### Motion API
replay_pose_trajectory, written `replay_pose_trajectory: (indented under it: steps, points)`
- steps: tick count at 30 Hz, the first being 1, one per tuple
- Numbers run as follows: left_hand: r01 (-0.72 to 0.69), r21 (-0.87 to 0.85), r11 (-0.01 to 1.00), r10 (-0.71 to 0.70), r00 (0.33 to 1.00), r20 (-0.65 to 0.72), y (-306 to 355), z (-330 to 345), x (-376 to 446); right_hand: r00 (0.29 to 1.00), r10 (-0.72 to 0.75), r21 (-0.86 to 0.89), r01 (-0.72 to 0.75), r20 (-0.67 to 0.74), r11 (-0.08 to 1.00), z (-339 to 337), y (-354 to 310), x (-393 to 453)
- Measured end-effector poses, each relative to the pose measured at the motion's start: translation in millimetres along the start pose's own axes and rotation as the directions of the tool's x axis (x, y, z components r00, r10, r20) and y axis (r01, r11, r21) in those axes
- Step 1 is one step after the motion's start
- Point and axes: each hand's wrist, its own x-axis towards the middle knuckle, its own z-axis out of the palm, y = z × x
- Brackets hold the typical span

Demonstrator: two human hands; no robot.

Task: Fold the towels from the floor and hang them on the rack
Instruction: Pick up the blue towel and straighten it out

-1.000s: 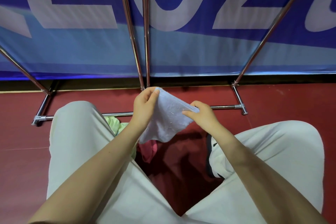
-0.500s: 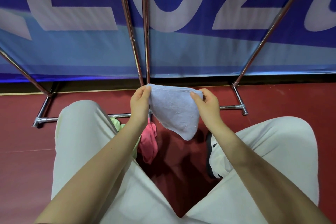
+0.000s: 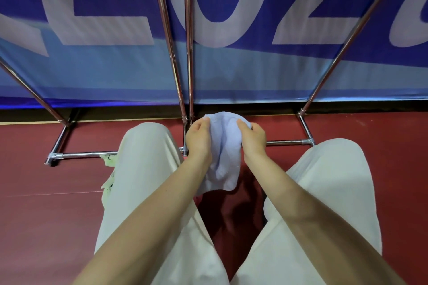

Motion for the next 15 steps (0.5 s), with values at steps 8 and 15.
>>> replay_pose_trajectory:
  steps: [8,15]
  points:
    - [-0.103,0.023,0.994,0.101,0.992,0.075,-4,7,-4,0.986,-0.136,-0.066,0.142,0.091,0.988,9,-15,-12]
    - [-0.148,0.002,0.989,0.147,0.986,0.077,2,3,-6,0.960,-0.221,-0.024,0.229,0.172,0.973,17,-15,-23]
